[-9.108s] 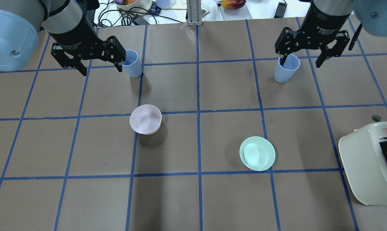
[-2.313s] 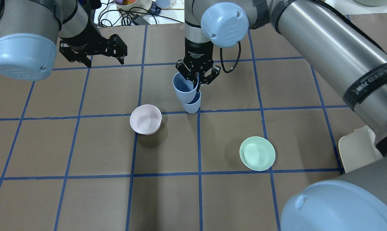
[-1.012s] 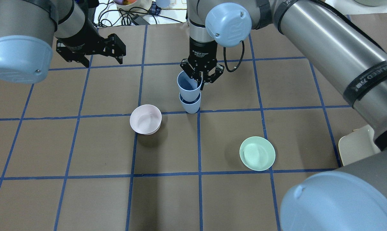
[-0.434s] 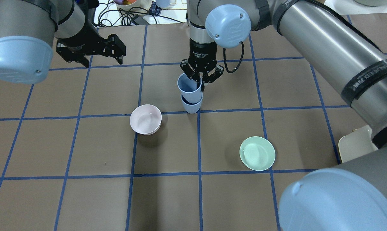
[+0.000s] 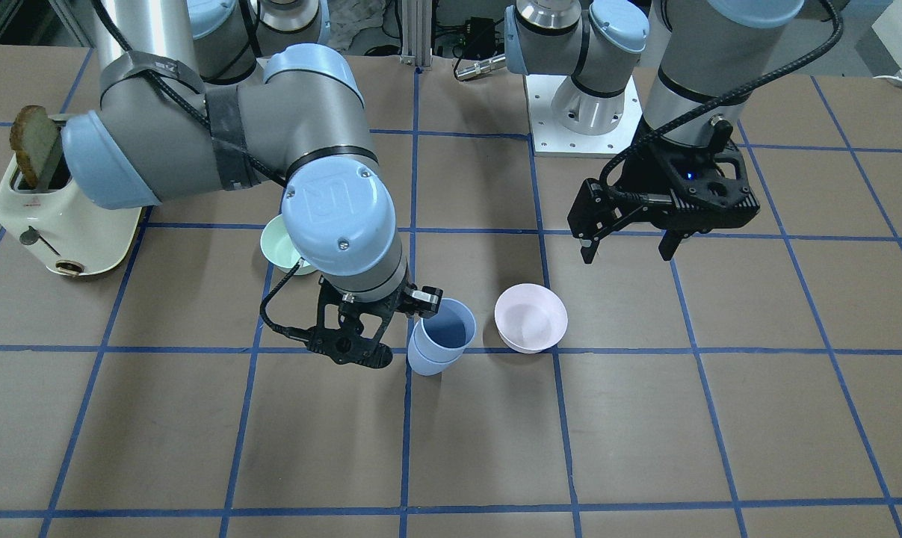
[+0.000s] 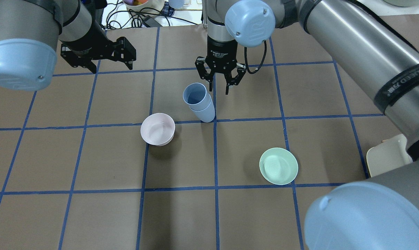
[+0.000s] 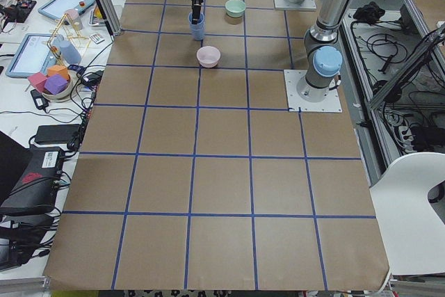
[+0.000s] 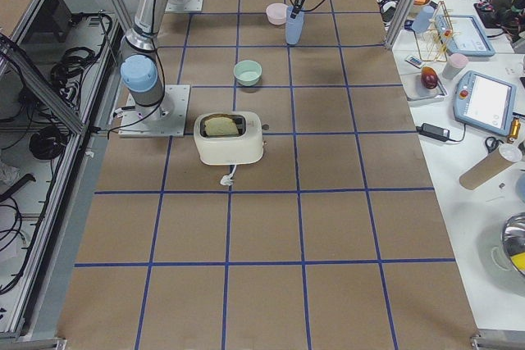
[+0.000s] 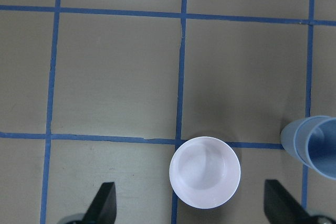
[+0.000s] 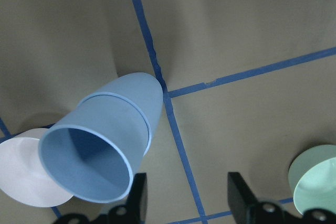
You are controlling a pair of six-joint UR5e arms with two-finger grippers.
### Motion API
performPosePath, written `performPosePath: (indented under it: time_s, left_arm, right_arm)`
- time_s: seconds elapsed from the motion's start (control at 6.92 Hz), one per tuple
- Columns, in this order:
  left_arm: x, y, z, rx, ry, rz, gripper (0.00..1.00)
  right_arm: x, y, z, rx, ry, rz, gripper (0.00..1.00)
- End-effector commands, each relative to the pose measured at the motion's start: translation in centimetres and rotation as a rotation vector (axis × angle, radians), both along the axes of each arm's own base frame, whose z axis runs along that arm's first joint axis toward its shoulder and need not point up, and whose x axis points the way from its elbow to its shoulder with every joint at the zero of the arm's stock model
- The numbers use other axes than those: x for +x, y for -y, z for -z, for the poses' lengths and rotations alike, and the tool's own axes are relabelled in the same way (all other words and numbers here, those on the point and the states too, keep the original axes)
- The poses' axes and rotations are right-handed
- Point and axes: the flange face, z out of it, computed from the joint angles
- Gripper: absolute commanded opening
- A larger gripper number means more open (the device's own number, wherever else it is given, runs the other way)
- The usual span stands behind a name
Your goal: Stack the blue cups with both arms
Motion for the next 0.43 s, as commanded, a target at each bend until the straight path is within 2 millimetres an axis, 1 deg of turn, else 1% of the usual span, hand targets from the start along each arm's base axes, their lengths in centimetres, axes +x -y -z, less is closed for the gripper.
performPosePath:
  time_s: [0.0,0.14,0.29]
  left_arm:
    - [0.0,0.0,0.1,0.002,0.000,0.000,1.00]
    - [0.0,0.0,0.1,0.000,0.001,0.000,1.00]
    - [0.0,0.0,0.0,-0.001,0.002,0.000,1.00]
  right_arm:
    - [-8.2,2.3,-6.1,-0.097,0.044,0.060,1.00]
    - [-12.3,1.9,-9.1,-0.148,0.053,-0.046,1.00]
    - [-14.5,0.1,-11.2,-0.156,0.056,-0.095,1.00]
